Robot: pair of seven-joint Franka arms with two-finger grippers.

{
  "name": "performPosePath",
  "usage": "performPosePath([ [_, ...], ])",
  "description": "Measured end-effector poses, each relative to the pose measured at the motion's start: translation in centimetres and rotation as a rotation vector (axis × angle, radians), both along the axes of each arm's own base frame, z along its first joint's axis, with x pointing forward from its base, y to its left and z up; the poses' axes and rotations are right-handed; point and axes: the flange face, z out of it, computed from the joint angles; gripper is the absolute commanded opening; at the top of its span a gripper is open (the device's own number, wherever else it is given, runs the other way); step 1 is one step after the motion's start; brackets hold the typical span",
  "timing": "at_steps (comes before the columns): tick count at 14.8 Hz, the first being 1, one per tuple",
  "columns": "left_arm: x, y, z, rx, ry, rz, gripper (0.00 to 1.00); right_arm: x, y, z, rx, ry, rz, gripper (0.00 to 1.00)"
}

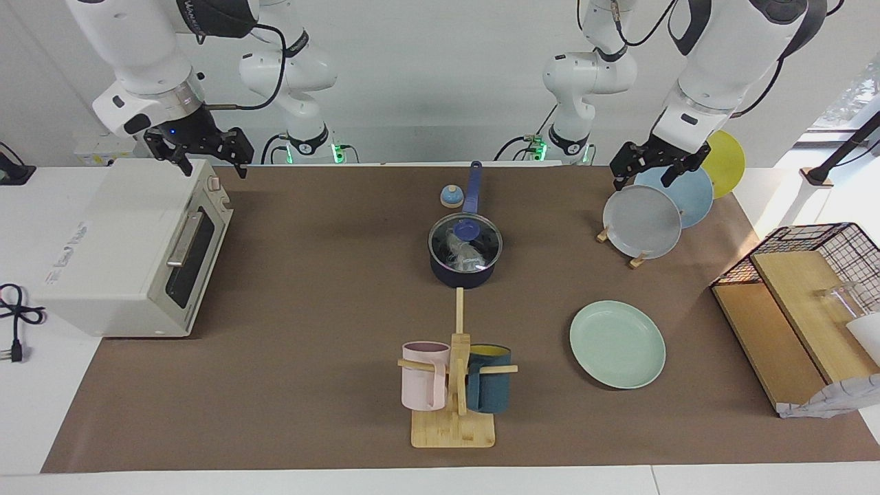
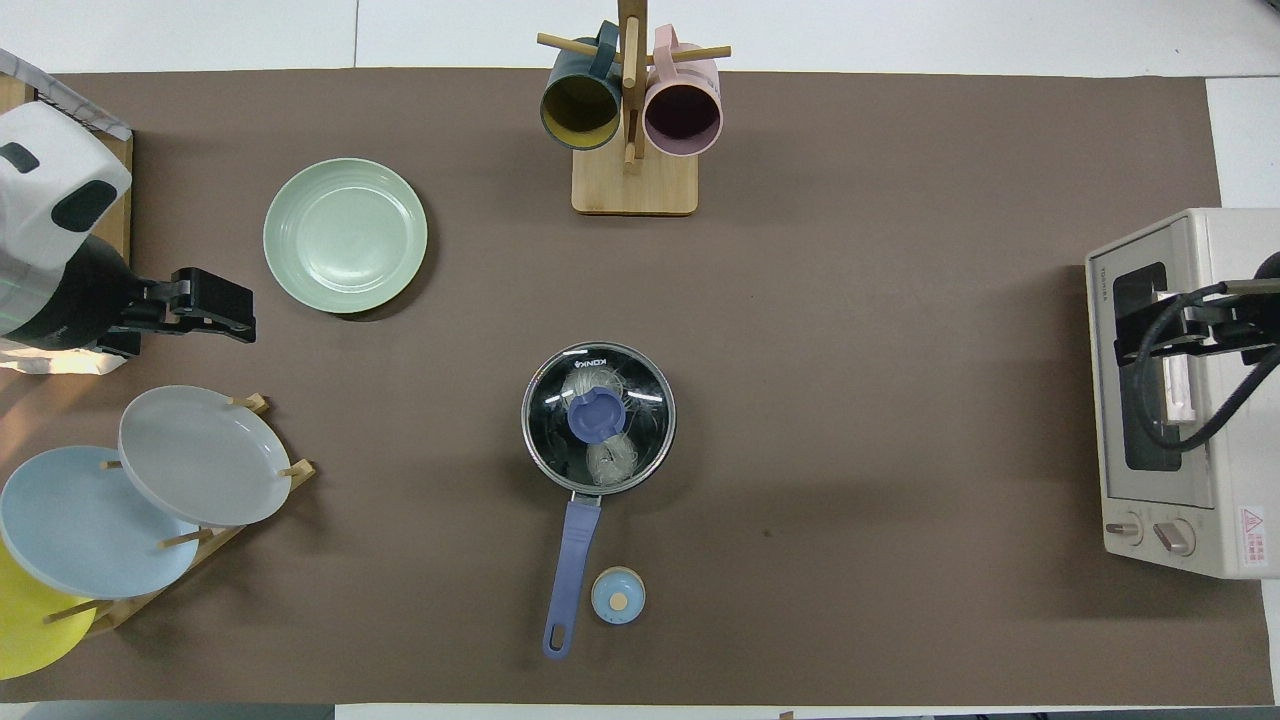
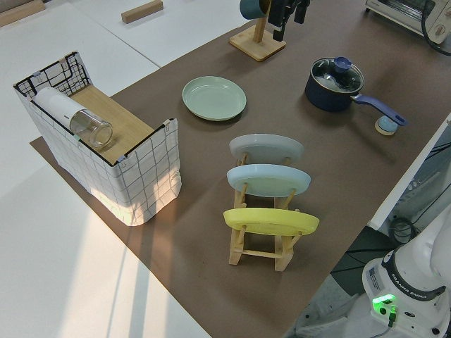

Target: Transfer vermicelli from plate to pot

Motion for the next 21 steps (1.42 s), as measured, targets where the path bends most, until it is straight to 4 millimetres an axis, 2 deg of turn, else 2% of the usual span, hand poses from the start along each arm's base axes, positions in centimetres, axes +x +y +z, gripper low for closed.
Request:
performPosePath([
  [8,0.0,0.0,0.0,0.0,0.0,0.0,1.0,0.1,-0.1,0.0,-0.014,-0.008,0.001,1.0],
  [12,0.0,0.0,0.0,0.0,0.0,0.0,1.0,0.6,-1.0,-0.5,-0.01,0.002,0.04,1.0],
  [16,0.0,0.0,0.0,0.0,0.0,0.0,1.0,0.7,-2.1,0.0,-0.006,-0.009,0.023,1.0],
  [21,0.0,0.0,0.0,0.0,0.0,0.0,1.0,0.7,-1.6,0.4,0.005,-0.019,0.029,1.0],
])
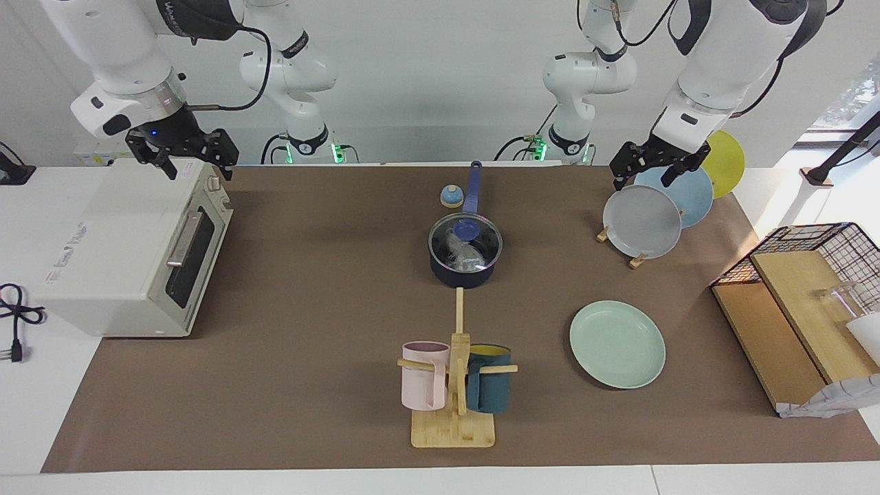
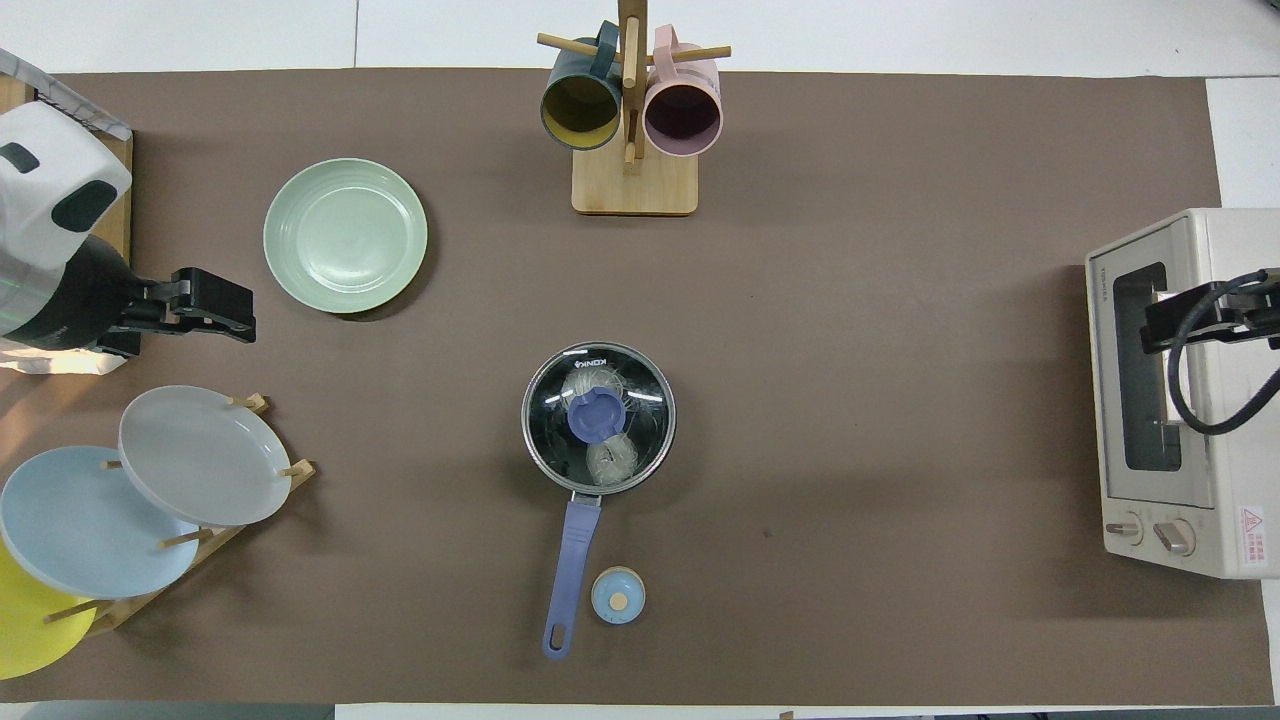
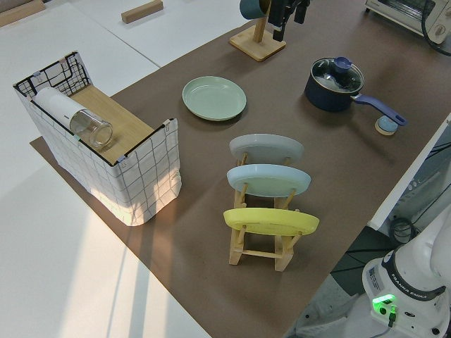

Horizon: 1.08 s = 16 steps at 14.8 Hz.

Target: Transfer vermicelli from plate to pot

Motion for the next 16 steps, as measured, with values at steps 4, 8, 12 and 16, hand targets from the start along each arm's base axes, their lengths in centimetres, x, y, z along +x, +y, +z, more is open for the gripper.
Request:
performPosePath([
  [4,0.0,0.0,0.0,0.0,0.0,0.0,1.0,-0.05,0.32,0.14,0.0,-0.001,0.006,1.0],
  [8,0.0,0.0,0.0,0.0,0.0,0.0,1.0,-0.3,0.32,0.29,0.0,0.004,0.005,1.0],
  [12,0.0,0.0,0.0,0.0,0.0,0.0,1.0,-0.3,0.56,0.27,0.026,0.005,0.005,1.0],
  [16,0.0,0.0,0.0,0.0,0.0,0.0,1.0,-0.31,0.75,0.33,0.048,0.004,0.032,1.0],
])
